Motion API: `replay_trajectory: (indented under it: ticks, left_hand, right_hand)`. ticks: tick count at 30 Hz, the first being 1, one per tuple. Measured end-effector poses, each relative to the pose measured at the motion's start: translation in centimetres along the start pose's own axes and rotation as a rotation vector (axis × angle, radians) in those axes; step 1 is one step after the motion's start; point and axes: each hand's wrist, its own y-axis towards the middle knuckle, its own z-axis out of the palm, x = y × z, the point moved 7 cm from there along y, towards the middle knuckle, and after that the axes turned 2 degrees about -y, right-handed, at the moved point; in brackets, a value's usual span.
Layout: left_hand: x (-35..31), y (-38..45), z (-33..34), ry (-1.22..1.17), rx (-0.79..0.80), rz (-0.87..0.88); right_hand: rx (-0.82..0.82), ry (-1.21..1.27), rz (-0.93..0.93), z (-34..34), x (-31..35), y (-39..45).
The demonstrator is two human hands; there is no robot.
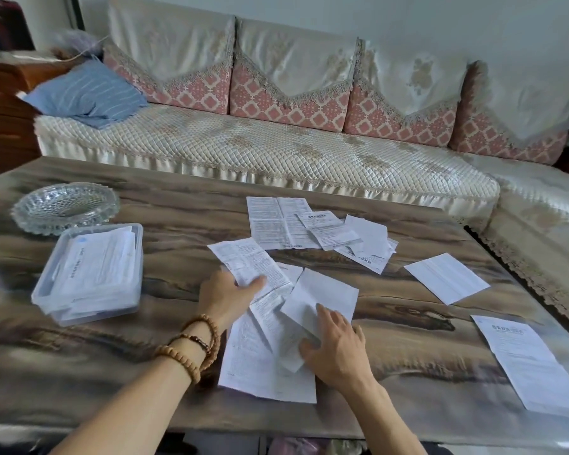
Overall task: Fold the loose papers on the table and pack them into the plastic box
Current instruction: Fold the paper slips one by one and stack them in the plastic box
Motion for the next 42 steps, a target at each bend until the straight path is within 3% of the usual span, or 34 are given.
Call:
replay_trajectory:
  ticks: [3, 6, 9, 11, 13, 15, 19, 24, 27, 29, 31, 34, 36, 38, 42]
  left_hand:
    - [-0.9, 0.1, -3.3, 0.225, -0.214, 0.066]
    - [-0.6, -0.4, -7.0, 0.224, -0.342, 0.084]
    - [-2.4, -2.1, -10.0, 0.131, -0.455, 0.223]
    - [-3.6, -2.3, -8.9, 0.039, -0.269, 0.141]
    - [-3.7, -2.3, -5.9, -0.036, -0.023, -0.001]
    - [-3.6, -2.0, -3.1, -0.116, 0.101, -0.032]
    - [-3.1, -1.7, 1.3, -0.213, 0.141, -0.028]
    - [-3.4, -2.7, 8.0, -0.282, 0.301, -0.028]
    - [-4.9, -3.6, 12.4, -0.248, 0.345, 0.047]
    - [-6.0, -4.6, 15.2, -0.263, 0.406, 0.091]
    - [-7.3, -5.7, 18.4, -0.229, 0.471, 0.175]
    - [-8.3, -6.5, 21.6, -0.141, 0.486, 0.257]
    - [-8.1, -6.4, 23.1, -0.107, 0.495, 0.232]
    - [-7.7, -6.2, 23.9, -0.076, 0.49, 0.198]
    - [-7.5, -5.9, 24.4, -0.043, 0.449, 0.159]
  right_hand:
    - [-0.144, -0.05, -0.075, -0.1, -0.4, 0.4]
    - [-0.262, 0.138, 0.004, -0.3, -1.6, 0.9]
    - [-0.554, 0.342, 0.082, -2.6, -0.9, 0.1]
    - [-0.666, 0.309, -0.099, -4.0, 2.2, -1.0]
    - [-0.638, 0.211, -0.342, -4.4, 5.7, -2.2]
    - [-0.563, 0.073, -0.494, -3.7, 7.4, -3.1]
    - [-0.478, 0.079, -0.499, -3.2, 3.1, -3.5]
    - [-0.281, -0.008, -0.564, -4.3, 0.2, -5.1]
    - [-0.212, 0.243, -0.231, -7.0, -6.3, -4.5]
    - [-0.335, 0.443, 0.127, -9.5, -13.3, -3.4]
    - [-0.405, 0.373, 0.532, -11.3, -22.0, -3.1]
    - [-0.169, 0.15, 1.002, -11.4, -32.4, -5.1]
    - [-0.05, 0.073, 1.119, -10.9, -35.6, -6.3]
    - [0.009, 0.031, 1.115, -10.6, -36.9, -6.2]
    - [0.021, 0.185, 1.125, -10.0, -38.2, -5.0]
